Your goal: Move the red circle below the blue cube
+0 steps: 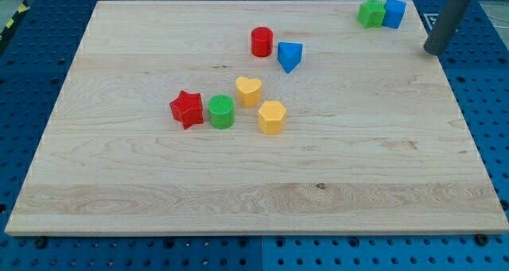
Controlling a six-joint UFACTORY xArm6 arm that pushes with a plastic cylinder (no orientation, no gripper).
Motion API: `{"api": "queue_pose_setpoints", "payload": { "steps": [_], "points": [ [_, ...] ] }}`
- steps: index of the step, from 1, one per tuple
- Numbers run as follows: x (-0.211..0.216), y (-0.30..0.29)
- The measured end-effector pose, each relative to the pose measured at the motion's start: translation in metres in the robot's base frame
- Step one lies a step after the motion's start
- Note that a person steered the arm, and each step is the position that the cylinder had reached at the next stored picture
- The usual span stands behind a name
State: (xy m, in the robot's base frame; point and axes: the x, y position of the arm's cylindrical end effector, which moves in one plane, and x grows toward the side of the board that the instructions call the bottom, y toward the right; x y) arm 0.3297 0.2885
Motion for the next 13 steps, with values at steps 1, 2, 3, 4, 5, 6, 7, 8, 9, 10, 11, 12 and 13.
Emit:
{"api": "queue_pose_setpoints", "payload": {
  "steps": [1,2,3,4,5,6,7,8,9,10,11,12,13],
  "points": [
    [0.000,-0.001],
    [0.000,-0.002],
    [0.000,-0.012],
    [0.006,-0.031],
    [0.028,-0.098],
    [0.029,-0.163],
    [0.040,-0.216],
    [0.068,-0.216],
    [0.070,-0.253],
    [0.069,-0.299],
    [0.067,-0.334],
    [0.054,-0.366],
    [0.025,-0.383]
  ]
}}
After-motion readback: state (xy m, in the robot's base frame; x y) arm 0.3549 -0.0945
